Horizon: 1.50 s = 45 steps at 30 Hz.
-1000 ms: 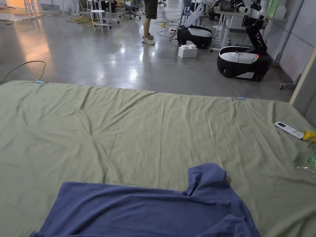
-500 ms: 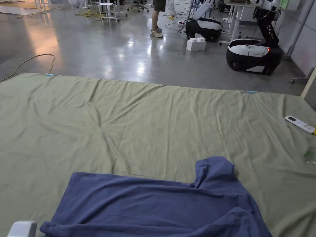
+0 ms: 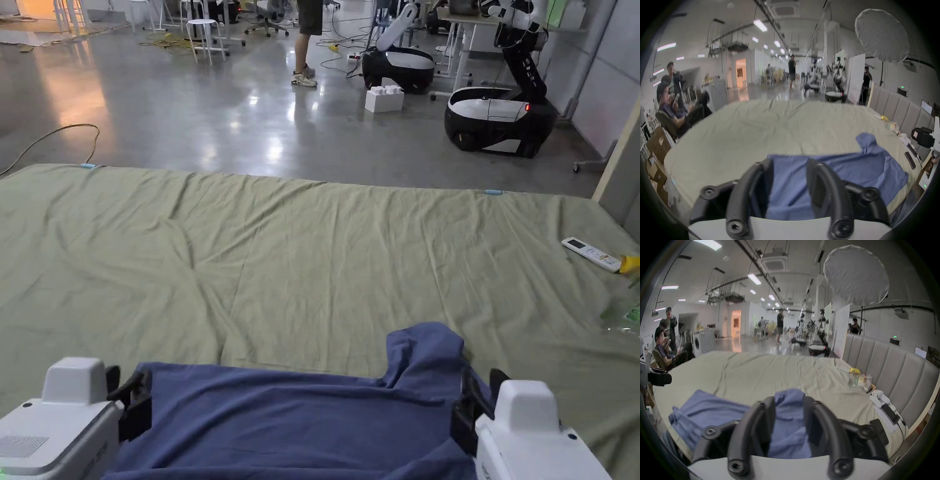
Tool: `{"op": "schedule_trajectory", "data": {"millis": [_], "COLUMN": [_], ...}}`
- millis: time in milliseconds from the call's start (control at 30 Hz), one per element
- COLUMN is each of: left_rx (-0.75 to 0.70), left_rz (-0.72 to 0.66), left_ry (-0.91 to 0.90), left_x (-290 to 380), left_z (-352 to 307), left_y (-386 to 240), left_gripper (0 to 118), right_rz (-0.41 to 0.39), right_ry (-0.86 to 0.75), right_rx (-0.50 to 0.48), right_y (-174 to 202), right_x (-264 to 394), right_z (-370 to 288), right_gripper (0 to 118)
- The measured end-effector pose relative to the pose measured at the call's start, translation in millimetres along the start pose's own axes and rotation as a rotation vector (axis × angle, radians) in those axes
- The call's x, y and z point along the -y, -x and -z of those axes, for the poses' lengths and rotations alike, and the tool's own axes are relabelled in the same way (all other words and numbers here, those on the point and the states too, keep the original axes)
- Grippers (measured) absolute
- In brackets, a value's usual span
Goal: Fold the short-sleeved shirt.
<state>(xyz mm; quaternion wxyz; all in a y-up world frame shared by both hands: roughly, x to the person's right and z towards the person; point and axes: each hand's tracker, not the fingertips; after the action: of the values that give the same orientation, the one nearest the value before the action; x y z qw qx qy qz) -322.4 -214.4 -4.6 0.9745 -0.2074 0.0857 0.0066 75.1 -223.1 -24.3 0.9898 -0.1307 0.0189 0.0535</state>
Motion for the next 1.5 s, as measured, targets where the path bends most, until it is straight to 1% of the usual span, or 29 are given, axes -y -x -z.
{"op": "schedule_trajectory", "data": {"millis": [67, 133, 200, 233, 267, 333, 400, 433, 467, 533, 567, 667, 700, 733, 767, 867, 900, 967, 1067, 1100, 1133, 1167, 1200, 1233, 1367, 1500], "left_rx": [-0.017, -0.003, -0.042, -0.066, -0.074, -0.052, -0.076, -0.080, -0.086, -0.080, -0.088, -0.089, -0.095, -0.075, -0.065, -0.047, -0.016, 0.010, 0.013, 0.009, 0.014, 0.034, 0.028, 0.027, 0.016, -0.004], "left_rz": [0.004, 0.033, 0.053, 0.043, 0.025, -0.022, -0.020, -0.020, -0.022, -0.027, -0.026, 0.009, 0.024, 0.023, 0.016, 0.014, 0.004, -0.021, -0.024, -0.024, -0.026, -0.036, -0.038, -0.042, -0.025, 0.004], "left_ry": [-0.059, -0.149, -0.188, -0.205, -0.232, -0.276, -0.287, -0.285, -0.280, -0.274, -0.264, -0.163, -0.088, -0.022, 0.003, 0.168, 0.240, 0.321, 0.409, 0.443, 0.477, 0.528, 0.549, 0.552, 0.634, 0.693], "left_x": [-8, -9, -12, -10, -10, -9, -10, -10, -11, -14, -14, -13, -15, -15, -16, -15, -18, -16, -16, -14, -13, -12, -10, -7, 4, 14], "left_z": [-5, -8, -10, -8, -8, -9, -12, -10, -9, -8, -5, 17, 29, 42, 52, 94, 104, 131, 162, 176, 187, 197, 205, 214, 245, 264], "left_y": [-10, -16, -25, -25, -26, -24, -26, -24, -21, -19, -17, -3, 3, 11, 14, 33, 33, 41, 46, 47, 48, 51, 50, 50, 48, 42], "left_gripper": [18, 17, 9, 9, 7, 6, 5, 5, 5, 5, 5, 5, 5, 5, 5, 5, 5, 6, 8, 14, 28, 52, 66, 71, 71, 71], "right_rz": [0.035, 0.034, -0.022, -0.049, -0.001, -0.011, -0.001, -0.023, -0.010, -0.015, -0.004, -0.006, -0.002, 0.001, 0.001, -0.017, -0.025, -0.033, -0.036, -0.048, -0.051, -0.059, -0.065, -0.074, -0.061, -0.074], "right_ry": [-0.047, -0.091, -0.184, -0.225, -0.180, -0.219, -0.219, -0.240, -0.231, -0.234, -0.218, -0.210, -0.202, -0.196, -0.188, -0.160, -0.150, -0.129, -0.088, -0.082, -0.067, -0.054, -0.038, -0.016, 0.064, 0.110], "right_rx": [0.009, 0.033, 0.064, 0.062, 0.043, 0.047, 0.042, 0.045, 0.038, 0.039, 0.030, 0.031, 0.027, 0.025, 0.024, 0.024, 0.027, 0.029, 0.032, 0.036, 0.038, 0.045, 0.052, 0.060, 0.073, 0.088], "right_y": [5, 10, 17, 19, 20, 23, 26, 26, 26, 27, 27, 26, 25, 25, 25, 25, 25, 24, 21, 20, 19, 18, 17, 16, 8, 3], "right_x": [-6, -10, -15, -19, -18, -23, -23, -26, -26, -27, -26, -25, -24, -23, -21, -17, -15, -12, -5, -3, 0, 3, 6, 9, 24, 37], "right_z": [2, 0, -2, -2, 0, -1, 1, 0, 1, 4, 7, 11, 12, 13, 15, 21, 23, 28, 36, 38, 41, 44, 46, 49, 61, 67], "right_gripper": [20, 10, 7, 5, 5, 2, 2, 1, 1, 1, 1, 1, 1, 1, 1, 1, 1, 1, 1, 1, 1, 1, 1, 1, 1, 1]}}
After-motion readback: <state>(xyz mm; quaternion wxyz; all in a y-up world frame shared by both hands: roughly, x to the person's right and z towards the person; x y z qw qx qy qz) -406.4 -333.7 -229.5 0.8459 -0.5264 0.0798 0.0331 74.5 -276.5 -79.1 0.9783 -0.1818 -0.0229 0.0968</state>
